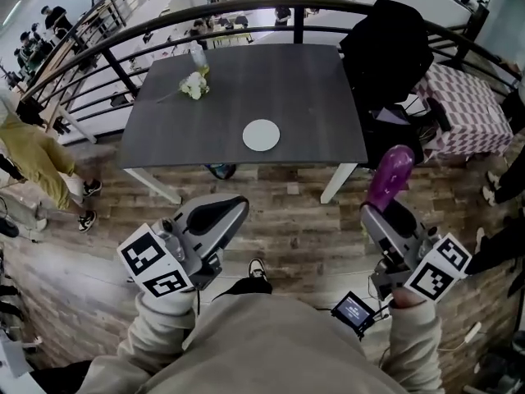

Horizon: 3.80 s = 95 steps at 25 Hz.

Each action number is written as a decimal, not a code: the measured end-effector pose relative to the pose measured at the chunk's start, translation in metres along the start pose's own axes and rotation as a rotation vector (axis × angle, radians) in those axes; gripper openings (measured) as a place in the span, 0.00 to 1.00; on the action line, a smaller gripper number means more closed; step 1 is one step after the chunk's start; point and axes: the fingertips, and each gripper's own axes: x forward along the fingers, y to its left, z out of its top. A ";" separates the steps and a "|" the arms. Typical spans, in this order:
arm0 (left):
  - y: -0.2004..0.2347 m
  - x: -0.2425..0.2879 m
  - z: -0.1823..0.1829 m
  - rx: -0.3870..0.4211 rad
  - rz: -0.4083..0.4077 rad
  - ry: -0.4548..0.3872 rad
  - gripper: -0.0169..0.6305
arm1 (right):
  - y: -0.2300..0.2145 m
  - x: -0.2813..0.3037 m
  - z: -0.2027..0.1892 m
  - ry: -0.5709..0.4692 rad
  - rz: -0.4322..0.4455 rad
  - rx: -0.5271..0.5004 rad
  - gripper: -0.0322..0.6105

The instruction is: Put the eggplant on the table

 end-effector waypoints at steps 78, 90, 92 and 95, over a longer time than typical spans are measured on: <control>0.314 0.133 0.068 -0.012 0.073 0.014 0.03 | -0.164 0.331 0.075 0.213 0.159 -0.005 0.35; 0.365 0.141 0.088 -0.013 -0.014 0.007 0.03 | -0.162 0.376 0.093 0.194 0.102 -0.018 0.35; 0.375 0.140 0.091 -0.009 -0.031 0.014 0.03 | -0.161 0.387 0.093 0.198 0.094 -0.017 0.35; 0.387 0.141 0.094 0.009 -0.071 0.034 0.03 | -0.159 0.404 0.097 0.201 0.075 -0.020 0.35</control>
